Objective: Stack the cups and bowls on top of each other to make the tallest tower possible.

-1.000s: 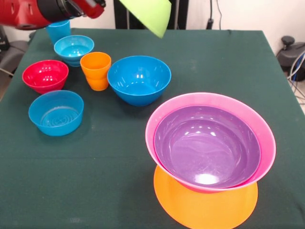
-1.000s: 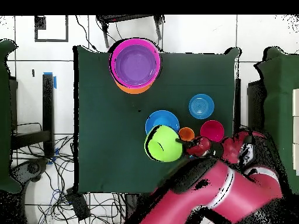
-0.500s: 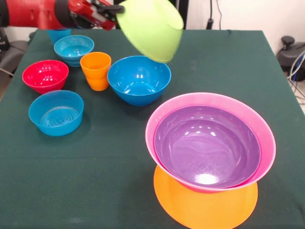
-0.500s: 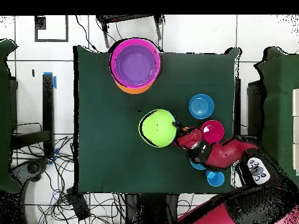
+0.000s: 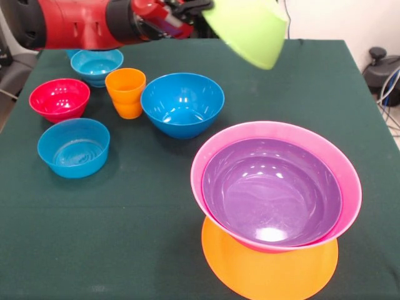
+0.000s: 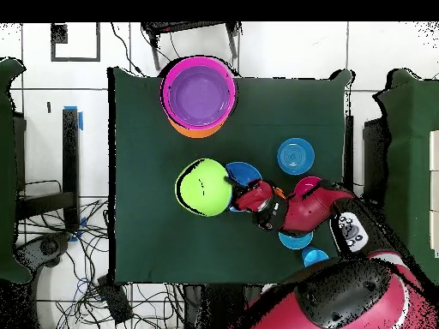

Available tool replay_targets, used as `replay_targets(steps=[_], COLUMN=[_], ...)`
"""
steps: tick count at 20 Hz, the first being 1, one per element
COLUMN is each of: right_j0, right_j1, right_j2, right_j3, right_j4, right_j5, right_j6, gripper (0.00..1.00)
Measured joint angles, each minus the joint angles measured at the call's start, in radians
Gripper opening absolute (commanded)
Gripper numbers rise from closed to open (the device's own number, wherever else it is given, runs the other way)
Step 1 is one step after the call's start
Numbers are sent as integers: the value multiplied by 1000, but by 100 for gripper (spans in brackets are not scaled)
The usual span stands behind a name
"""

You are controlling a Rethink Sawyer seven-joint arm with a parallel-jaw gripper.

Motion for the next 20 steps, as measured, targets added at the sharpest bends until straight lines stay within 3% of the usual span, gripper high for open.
replay_targets(steps=[20], right_j0=[-18], right_j1=[6], right_j2=[49], right_j3=[-18], right_j4=[-1], right_j5=[0], right_j6=[0], gripper=[0])
